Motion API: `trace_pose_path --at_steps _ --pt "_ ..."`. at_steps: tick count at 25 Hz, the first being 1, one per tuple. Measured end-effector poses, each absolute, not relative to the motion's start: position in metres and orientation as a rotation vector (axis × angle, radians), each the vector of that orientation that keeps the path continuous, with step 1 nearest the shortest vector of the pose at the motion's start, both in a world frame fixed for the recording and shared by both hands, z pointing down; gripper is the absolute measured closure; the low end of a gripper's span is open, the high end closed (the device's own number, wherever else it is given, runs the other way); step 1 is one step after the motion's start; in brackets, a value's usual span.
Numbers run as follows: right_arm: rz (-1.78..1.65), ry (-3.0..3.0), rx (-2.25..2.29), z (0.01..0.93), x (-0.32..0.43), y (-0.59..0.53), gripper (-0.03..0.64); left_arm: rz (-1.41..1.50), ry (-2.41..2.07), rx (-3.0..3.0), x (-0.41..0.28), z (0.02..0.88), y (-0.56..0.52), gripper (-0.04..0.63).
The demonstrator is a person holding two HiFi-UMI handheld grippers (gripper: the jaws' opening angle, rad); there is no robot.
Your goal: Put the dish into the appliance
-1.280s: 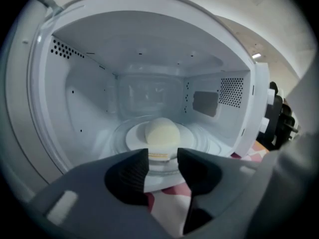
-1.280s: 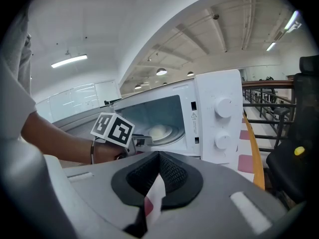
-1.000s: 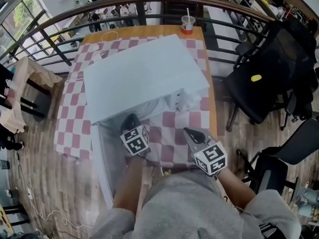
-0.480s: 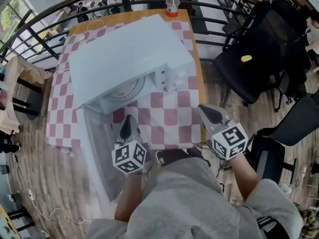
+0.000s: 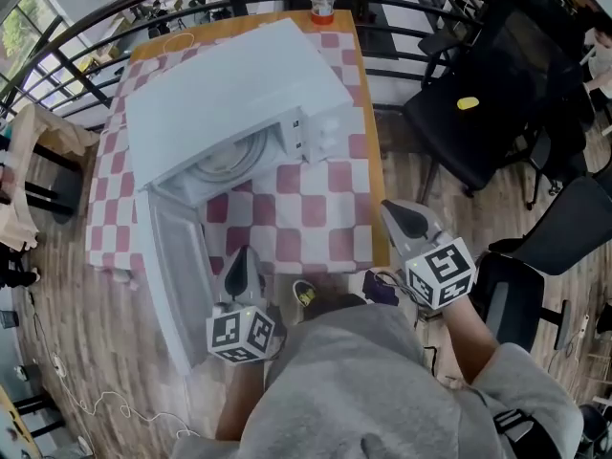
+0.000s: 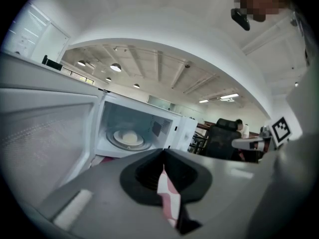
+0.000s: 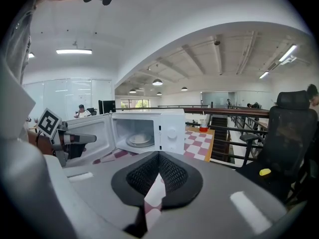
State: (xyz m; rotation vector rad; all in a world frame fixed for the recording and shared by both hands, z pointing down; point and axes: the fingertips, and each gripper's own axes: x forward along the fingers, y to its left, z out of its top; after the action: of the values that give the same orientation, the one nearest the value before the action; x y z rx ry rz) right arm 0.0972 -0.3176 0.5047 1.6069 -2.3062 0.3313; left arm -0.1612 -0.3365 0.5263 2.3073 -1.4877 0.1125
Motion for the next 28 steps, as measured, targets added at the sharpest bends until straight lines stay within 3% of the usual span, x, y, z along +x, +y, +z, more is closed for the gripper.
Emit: trace_pose_path --at_steps 15,28 --pt "0.29 -2.359 1.501 0.511 0.158 -0.196 0.617 0.116 -1.599 2.229 -0.104 0.523 -0.172 0.584" --pt "0.279 -2.413 1.435 0.519 0.165 -0.149 0.617 0.125 -1.71 2.155 -0.109 0.528 -0.103 0.584"
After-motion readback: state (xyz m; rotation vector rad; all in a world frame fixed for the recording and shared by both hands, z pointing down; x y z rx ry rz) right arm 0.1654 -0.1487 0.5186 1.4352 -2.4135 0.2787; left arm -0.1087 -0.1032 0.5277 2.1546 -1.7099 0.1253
